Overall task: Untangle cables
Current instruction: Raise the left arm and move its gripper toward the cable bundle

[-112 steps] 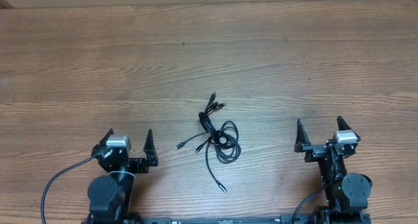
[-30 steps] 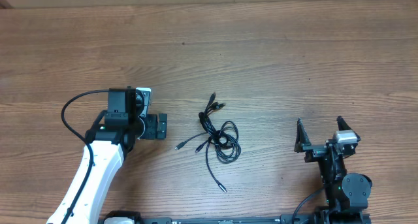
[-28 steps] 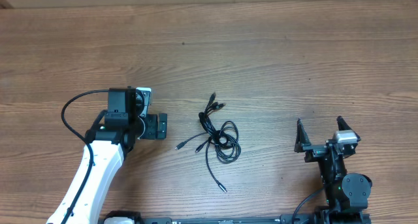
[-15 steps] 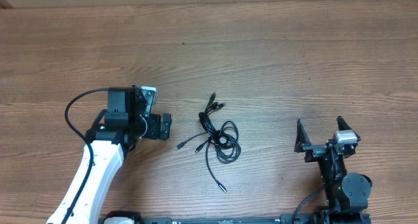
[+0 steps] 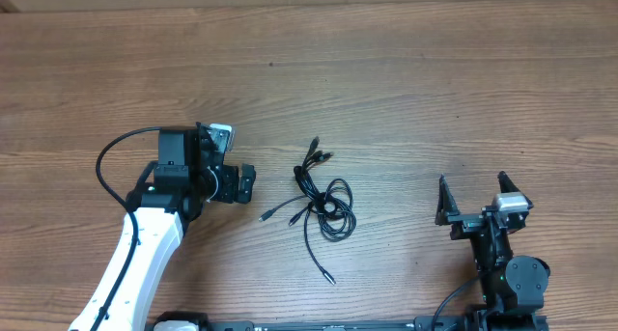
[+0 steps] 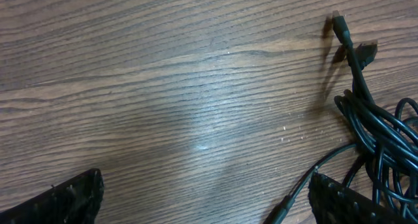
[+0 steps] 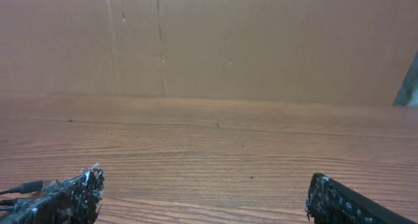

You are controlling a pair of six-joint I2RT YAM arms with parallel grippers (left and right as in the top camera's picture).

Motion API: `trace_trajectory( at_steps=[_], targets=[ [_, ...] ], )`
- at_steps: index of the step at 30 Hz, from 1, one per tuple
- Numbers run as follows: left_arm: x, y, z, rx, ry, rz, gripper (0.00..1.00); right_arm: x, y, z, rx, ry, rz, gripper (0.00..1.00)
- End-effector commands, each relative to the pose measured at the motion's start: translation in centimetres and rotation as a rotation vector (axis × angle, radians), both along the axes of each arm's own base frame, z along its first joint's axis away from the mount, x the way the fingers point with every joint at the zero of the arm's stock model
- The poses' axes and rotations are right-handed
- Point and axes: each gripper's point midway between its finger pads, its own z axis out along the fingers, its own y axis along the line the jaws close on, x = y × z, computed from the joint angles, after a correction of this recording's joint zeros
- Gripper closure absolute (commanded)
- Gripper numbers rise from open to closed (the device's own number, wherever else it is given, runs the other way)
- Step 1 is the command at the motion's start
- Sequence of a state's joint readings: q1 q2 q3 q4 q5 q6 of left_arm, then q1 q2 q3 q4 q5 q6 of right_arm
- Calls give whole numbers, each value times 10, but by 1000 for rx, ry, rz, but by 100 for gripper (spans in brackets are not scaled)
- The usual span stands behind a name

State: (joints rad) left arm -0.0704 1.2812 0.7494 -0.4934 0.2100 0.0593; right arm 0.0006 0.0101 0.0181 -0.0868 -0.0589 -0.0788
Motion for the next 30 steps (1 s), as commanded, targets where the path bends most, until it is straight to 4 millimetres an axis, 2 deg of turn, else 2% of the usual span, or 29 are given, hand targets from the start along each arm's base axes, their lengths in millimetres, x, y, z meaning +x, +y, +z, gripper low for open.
trace_trajectory(
  at_steps=[1, 13, 20, 30],
  targets=[
    [8, -3, 9, -10, -28, -21, 0, 0, -3, -2, 4, -2, -16, 0],
    [6, -5, 9, -45, -4, 19, 0, 0, -3, -2, 4, -2, -16, 0],
    [0, -4, 5, -82, 46, 88, 0, 0, -3, -2, 4, -2, -16, 0],
    [-9, -3, -4, -76, 83, 90, 0, 0, -3, -2, 4, -2, -16, 0]
  ],
)
